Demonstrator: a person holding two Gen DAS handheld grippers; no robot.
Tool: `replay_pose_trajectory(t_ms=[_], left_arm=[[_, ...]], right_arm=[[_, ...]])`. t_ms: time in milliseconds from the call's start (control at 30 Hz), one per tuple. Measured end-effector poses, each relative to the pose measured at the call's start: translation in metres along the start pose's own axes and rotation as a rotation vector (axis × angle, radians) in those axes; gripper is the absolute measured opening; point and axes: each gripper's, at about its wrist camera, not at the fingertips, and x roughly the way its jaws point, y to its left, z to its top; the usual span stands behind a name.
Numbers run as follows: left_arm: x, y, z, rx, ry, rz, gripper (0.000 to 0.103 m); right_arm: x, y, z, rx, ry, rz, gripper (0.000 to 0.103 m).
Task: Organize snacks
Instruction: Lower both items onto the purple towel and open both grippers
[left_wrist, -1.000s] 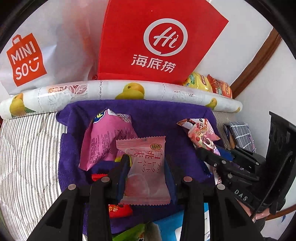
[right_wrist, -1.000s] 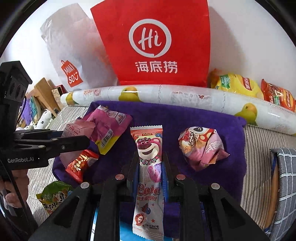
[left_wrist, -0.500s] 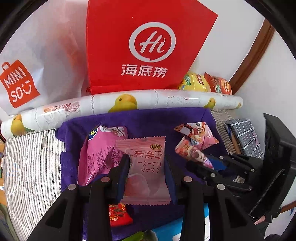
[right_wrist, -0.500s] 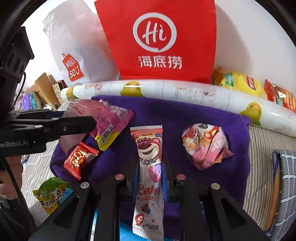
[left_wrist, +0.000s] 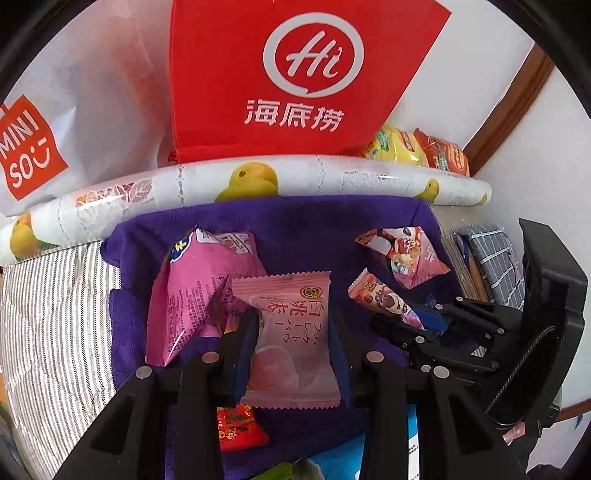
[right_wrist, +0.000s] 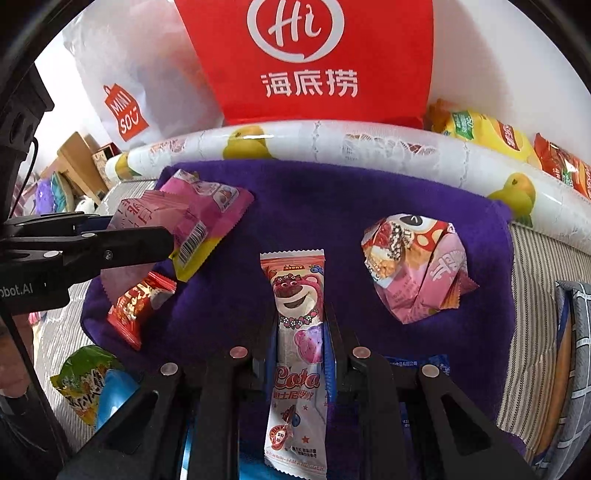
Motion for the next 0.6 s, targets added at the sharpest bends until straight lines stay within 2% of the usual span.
replay_pose_trajectory(t_ms=[67,200,333,600], left_arm=[[0.003,0.0,-0.001,-0.001,0.015,-0.002,0.036],[0.009,0.001,-0.002,-0.004,0.033,0.0,0.035],[0.012,0.001,-0.003,-0.006,0.045,0.005,0.036],[0.023,0.0,-0.003,-0.01,0.07,0.013,0.036]], right_arm=[[0.001,0.0,0.0,0.001,0.002,-0.006,0.025],[-0.001,0.002,0.001,-0.006,-0.009,-0.012,0.026],[-0.006,0.003,0.002,-0.013,-0.024,-0.008,0.04],[-0.031,-0.002,0.004,0.005,-0.1,-0.014,0.049]])
